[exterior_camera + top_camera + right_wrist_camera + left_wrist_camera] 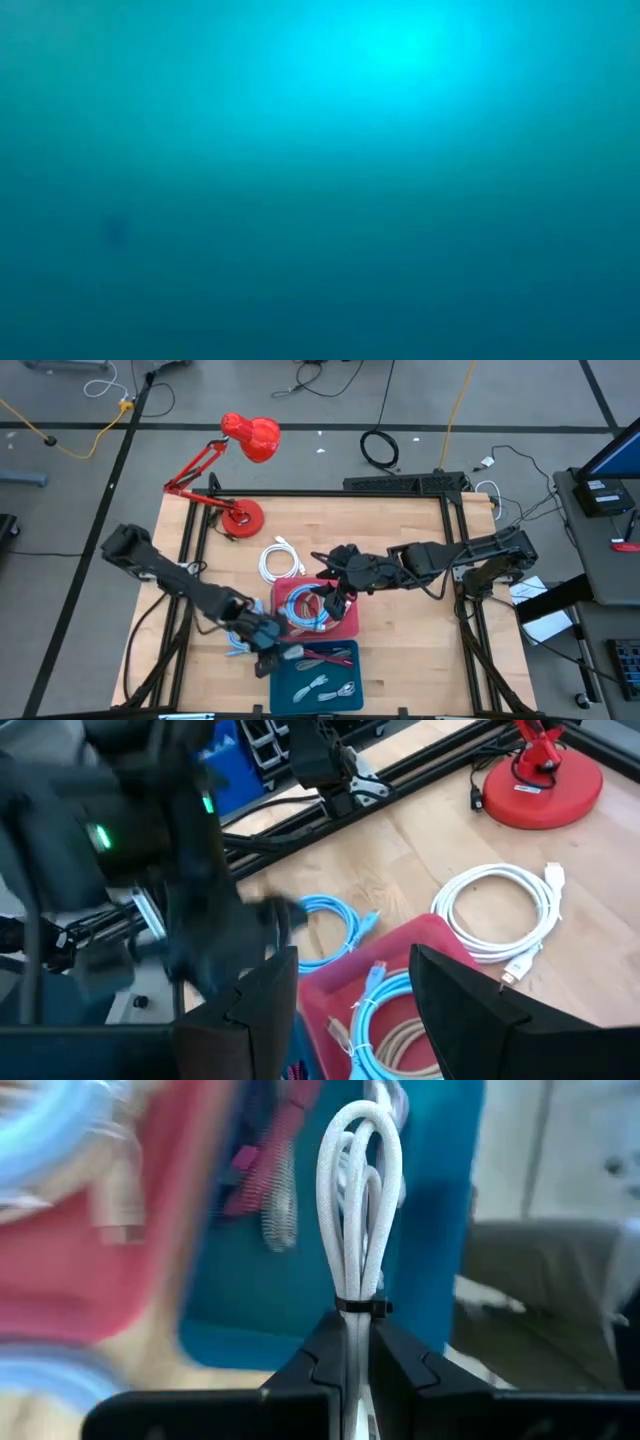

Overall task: Pick & Place USB Port
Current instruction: Put the white charger cable into the blue bin, then put the blue HDMI cable into the red bin

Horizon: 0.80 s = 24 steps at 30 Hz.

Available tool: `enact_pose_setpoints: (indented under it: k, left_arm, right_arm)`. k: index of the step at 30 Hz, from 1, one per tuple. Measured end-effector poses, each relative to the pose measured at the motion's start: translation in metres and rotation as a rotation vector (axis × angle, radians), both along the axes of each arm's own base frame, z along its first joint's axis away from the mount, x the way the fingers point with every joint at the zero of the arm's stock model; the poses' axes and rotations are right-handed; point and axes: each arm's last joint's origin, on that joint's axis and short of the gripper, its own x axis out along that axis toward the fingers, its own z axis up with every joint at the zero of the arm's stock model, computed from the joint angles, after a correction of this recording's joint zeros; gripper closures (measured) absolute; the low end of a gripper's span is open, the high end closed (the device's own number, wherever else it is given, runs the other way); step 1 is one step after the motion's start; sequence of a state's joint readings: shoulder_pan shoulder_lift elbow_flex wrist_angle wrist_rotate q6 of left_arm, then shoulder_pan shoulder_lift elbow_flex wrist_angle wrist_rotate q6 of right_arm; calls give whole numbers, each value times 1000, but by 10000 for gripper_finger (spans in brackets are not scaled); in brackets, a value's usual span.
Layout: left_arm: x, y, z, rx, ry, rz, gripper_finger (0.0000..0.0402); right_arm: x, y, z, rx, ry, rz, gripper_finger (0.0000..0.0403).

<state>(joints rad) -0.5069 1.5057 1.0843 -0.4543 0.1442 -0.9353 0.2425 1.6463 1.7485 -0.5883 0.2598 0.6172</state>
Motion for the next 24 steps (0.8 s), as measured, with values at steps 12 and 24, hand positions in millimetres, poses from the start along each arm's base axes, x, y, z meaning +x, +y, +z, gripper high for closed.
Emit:
enact_pose_setpoints:
  k: [12, 24]
  left_arm:
    - [35, -1, -25, -131, -59, -157, 367]
    - [38, 0, -30, -115, -38, -84, 243]
  right_arm:
    - [1, -17, -4, -28, 48, -42, 218]
    - [0, -17, -5, -31, 59, -41, 218]
